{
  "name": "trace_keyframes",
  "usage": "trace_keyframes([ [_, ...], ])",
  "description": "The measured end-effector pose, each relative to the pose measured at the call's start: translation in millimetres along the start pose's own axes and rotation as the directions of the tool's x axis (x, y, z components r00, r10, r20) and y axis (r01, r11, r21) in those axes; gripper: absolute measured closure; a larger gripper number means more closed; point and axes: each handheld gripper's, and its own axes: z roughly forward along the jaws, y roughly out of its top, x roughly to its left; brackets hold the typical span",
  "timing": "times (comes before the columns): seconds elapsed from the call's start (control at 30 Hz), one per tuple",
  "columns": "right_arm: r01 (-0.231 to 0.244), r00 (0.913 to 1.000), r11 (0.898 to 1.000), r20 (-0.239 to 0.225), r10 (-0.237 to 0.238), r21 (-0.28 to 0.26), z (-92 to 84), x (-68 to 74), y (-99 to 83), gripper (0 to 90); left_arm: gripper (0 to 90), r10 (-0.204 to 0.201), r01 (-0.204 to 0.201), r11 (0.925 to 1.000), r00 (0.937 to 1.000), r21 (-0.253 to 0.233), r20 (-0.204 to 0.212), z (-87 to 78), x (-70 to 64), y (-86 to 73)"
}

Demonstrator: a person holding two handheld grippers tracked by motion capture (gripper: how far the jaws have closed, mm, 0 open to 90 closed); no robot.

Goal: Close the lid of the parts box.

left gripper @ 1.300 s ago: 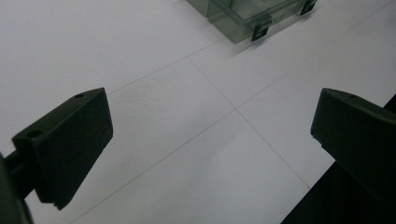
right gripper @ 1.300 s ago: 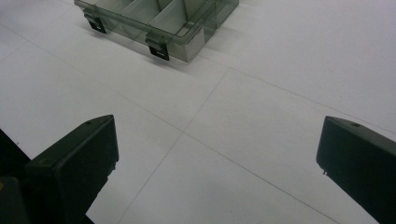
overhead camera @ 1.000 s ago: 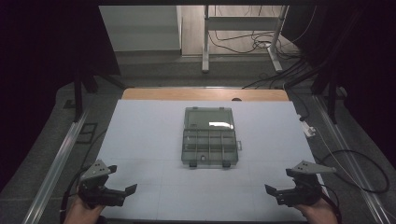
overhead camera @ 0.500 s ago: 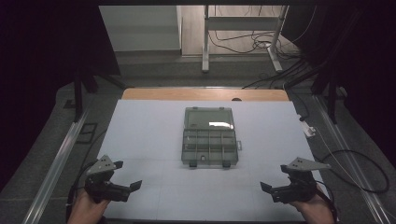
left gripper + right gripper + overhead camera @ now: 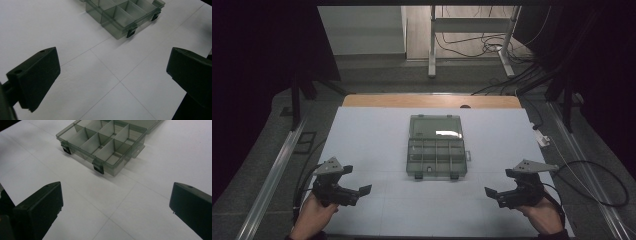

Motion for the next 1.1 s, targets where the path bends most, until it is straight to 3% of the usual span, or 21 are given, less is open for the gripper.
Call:
trace_keyframes([
  [0.17, -0.01, 0.9998, 1.0, -0.019, 0.01, 0.003, 5.3, -2.3, 6.0, 0.0, 0.0, 0.021, -0.021, 0.9988, 0.9997, 0.044, -0.011, 14.6, 4.1, 10.0],
  [0.43, 0.006, 0.9997, 1.0, -0.023, -0.006, 0.006, 17.4, -4.5, 19.1, 0.0, 0.0, 0.048, -0.048, 0.9976, 0.9988, 0.049, 0.005, 30.9, 4.8, 25.3],
  [0.83, 0.01, 0.9993, 1.0, -0.035, -0.009, 0.015, 34.4, -11.1, 38.0, 0.0, 0.0, 0.031, -0.032, 0.9978, 0.9992, 0.057, 0.025, 51.5, 9.5, 45.0],
  [1.1, 0.014, 0.9995, 1.0, -0.03, -0.013, 0.025, 53.9, -18.6, 54.1, 0.0, 0.0, 0.016, -0.017, 0.9989, 0.9997, 0.044, 0.018, 60.0, 14.0, 55.0],
])
